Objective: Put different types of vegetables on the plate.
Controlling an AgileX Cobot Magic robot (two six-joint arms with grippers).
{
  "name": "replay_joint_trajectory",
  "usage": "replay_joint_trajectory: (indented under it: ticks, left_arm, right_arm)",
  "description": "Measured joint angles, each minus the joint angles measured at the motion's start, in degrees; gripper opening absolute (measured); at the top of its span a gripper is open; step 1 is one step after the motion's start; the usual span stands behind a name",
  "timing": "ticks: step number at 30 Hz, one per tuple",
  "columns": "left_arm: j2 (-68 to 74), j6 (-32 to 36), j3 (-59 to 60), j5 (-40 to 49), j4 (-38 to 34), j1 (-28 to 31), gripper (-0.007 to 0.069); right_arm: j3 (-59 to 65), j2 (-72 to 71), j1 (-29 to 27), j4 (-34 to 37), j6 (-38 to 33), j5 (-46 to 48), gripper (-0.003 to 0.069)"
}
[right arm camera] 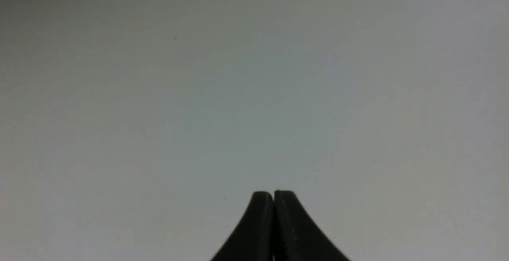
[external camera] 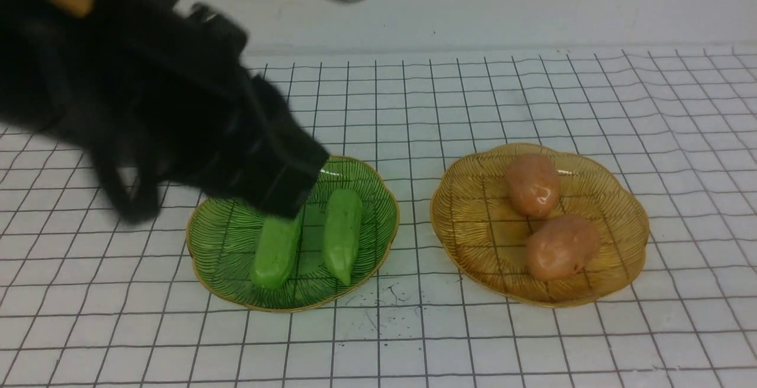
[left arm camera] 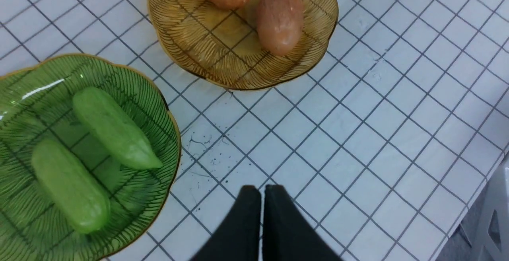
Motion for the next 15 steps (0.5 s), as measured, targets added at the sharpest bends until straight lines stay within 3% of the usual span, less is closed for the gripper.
replay_joint_trajectory:
  ticks: [10,15]
  left_arm:
    - [-31.6,-2.4,27.3,-18.8,-0.1,0.0,-0.0006]
    - [-45.5,-2.5,33.2,-20.1,-0.3,0.0,-0.0007]
  right_arm:
    - [0.1,0.0,0.0,-0.2,0.0,0.7,-0.0014]
    - [0.1,0.0,0.0,-0.2,-0.1,0.7,-0.0014]
